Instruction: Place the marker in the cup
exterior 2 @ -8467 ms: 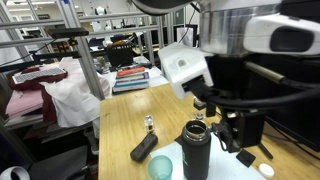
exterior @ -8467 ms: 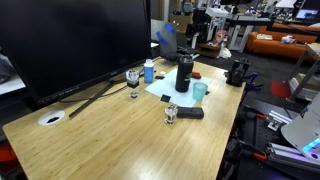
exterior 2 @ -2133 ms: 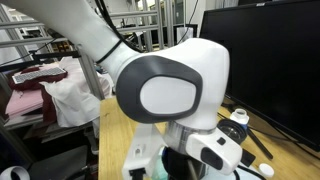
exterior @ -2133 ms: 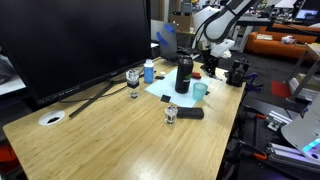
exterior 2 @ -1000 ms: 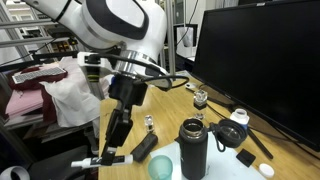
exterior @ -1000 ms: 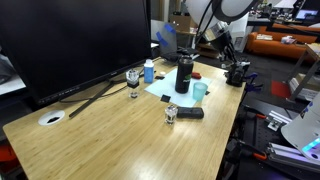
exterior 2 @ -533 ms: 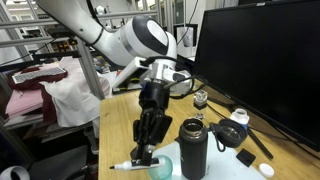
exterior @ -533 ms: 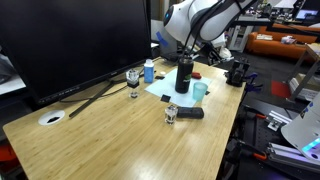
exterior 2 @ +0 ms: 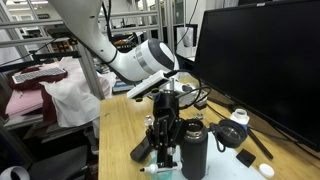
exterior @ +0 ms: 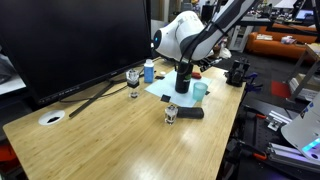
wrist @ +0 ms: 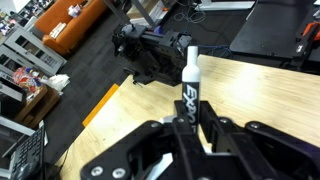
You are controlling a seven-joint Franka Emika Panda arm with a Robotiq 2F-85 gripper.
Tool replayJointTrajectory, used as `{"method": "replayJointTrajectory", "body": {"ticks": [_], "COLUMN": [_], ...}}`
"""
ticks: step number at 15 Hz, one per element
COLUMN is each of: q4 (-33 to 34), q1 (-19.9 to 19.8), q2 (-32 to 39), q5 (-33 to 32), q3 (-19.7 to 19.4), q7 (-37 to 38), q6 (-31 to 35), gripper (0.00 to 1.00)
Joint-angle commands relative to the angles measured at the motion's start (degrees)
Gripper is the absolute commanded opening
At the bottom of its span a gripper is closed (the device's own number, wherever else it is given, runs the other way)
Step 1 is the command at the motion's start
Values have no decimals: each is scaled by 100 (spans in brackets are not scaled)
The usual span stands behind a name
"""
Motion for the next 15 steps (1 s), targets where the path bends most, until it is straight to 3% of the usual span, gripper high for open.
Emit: {"method": "replayJointTrajectory", "body": {"ticks": [1,15], "q4": [124,444], "q1": [27,392], "q2": [50,867], "q5": [11,289], "q3": [41,412], "q7": [-309,-949], "q6": [-398,-857], "gripper": [5,5]}}
